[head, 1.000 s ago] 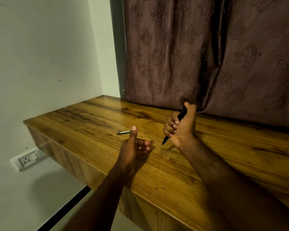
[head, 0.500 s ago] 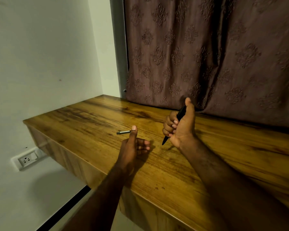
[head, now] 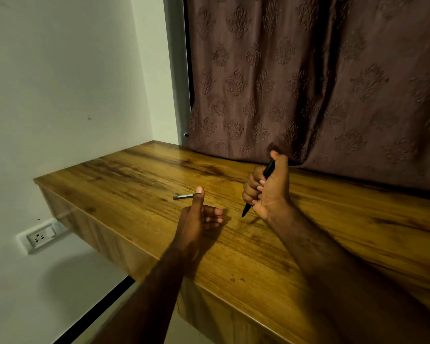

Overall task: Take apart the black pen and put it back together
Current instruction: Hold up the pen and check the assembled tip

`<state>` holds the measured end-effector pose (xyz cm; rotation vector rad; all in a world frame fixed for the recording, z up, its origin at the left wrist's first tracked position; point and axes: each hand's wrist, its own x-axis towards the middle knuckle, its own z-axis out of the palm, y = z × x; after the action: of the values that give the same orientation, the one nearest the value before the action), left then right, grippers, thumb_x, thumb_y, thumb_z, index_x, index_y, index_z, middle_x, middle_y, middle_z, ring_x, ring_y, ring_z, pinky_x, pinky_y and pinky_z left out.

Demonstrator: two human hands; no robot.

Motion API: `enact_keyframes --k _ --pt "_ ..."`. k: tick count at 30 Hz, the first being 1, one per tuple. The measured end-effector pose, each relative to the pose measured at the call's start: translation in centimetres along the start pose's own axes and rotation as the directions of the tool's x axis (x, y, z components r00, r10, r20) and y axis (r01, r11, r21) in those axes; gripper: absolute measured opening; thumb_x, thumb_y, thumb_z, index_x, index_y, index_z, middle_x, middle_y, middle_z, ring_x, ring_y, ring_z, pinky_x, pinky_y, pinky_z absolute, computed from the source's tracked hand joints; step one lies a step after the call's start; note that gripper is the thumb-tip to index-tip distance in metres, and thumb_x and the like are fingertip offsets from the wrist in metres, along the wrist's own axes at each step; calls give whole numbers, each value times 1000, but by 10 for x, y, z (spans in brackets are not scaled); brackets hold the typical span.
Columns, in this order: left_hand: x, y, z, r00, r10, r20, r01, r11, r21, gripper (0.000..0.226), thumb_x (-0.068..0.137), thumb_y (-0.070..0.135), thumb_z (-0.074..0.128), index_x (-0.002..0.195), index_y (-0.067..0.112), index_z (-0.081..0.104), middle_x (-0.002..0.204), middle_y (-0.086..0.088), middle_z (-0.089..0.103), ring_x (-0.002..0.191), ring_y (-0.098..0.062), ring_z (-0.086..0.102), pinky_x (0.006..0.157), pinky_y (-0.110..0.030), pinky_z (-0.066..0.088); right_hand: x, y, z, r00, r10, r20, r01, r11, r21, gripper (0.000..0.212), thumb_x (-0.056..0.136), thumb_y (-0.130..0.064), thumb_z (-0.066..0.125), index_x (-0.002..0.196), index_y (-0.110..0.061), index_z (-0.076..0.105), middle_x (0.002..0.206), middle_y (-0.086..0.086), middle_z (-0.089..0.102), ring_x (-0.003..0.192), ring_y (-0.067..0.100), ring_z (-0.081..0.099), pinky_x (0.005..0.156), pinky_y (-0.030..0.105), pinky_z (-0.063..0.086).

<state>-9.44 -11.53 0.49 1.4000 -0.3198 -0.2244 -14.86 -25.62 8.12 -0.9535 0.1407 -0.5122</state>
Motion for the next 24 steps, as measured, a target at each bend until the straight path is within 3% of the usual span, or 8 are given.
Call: enact_keyframes --k 24 --pt "-3 3 1 1000 6 3 -6 1000 29 78 76 73 38 77 2 72 85 -24 72 77 -33 67 75 -38 52 1 -2 -1 999 -9 -37 13 996 93 62 84 -63 37 44 -16 27 35 -2 22 31 13 13 41 16 15"
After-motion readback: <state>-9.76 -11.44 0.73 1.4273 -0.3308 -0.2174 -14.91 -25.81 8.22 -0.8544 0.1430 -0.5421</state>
